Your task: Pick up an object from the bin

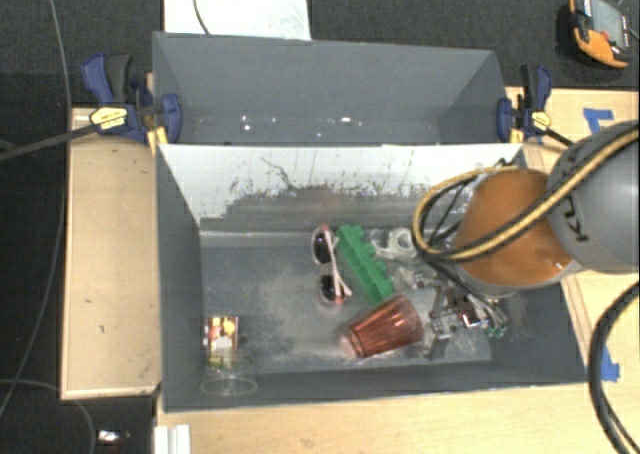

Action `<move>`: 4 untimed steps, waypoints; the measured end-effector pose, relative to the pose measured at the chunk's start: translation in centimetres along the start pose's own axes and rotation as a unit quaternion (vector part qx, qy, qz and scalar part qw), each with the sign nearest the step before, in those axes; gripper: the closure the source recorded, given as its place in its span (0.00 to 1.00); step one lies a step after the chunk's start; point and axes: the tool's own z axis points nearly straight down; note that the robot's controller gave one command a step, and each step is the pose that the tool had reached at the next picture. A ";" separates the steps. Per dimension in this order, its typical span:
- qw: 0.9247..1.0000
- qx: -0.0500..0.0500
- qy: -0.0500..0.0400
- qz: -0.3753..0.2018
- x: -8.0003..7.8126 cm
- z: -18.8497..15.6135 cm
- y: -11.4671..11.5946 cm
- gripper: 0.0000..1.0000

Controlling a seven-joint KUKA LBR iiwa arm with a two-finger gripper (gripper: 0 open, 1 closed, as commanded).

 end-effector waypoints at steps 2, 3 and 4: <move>0.999 0.001 -0.001 -0.053 0.7 0.1 3.8 0.00; 0.997 -0.001 -0.005 0.076 -0.9 -0.2 5.7 1.00; 0.997 -0.001 -0.005 0.076 -1.0 -0.2 5.7 1.00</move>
Offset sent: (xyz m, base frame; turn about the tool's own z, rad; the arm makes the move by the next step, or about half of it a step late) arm -0.0177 0.0388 -0.0038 -0.1197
